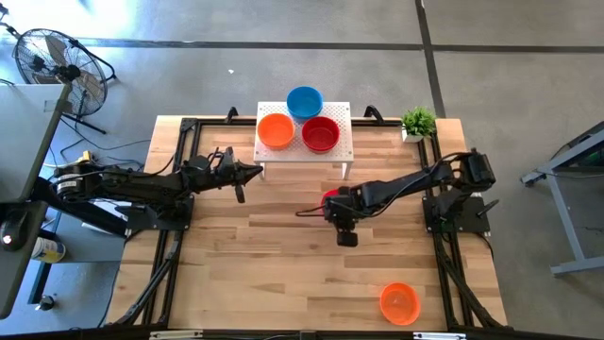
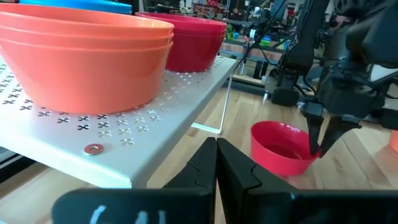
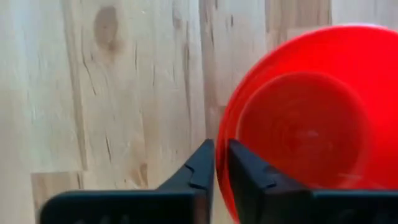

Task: Pick & Place Mini bowls
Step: Stack the red bowl on the red bowl on the shelf

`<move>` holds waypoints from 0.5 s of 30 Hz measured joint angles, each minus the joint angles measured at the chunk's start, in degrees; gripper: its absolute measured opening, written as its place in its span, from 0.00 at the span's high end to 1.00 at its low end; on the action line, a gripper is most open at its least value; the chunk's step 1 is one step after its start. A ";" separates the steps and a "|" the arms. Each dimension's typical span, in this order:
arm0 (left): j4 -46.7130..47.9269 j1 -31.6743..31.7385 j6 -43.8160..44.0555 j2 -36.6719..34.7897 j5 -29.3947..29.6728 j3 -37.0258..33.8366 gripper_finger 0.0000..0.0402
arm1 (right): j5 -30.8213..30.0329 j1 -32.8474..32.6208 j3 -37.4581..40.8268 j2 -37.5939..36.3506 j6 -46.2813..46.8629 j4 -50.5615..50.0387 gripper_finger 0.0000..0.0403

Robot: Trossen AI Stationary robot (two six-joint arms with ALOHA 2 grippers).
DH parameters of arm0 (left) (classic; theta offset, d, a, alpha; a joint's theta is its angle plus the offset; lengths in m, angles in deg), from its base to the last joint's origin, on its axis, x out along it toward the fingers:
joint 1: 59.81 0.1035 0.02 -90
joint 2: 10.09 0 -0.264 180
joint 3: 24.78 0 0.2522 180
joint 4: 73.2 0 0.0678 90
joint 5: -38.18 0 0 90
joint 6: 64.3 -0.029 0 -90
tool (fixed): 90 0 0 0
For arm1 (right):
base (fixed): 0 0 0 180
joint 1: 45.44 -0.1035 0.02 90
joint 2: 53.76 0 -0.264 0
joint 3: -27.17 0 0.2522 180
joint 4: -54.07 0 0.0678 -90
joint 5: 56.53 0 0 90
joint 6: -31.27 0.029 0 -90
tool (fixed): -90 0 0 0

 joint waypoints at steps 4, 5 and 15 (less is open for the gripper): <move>0.04 0.00 0.42 0.00 0.00 0.00 1.00 | 0.14 -0.56 -1.87 -0.52 4.64 -3.09 0.74; 0.07 0.00 0.43 0.00 0.00 0.00 1.00 | -0.21 -0.72 -2.16 -1.12 5.94 -4.59 0.70; 0.04 -0.01 0.46 0.00 -0.24 0.00 1.00 | -17.42 1.87 5.67 -16.59 26.03 -8.53 0.55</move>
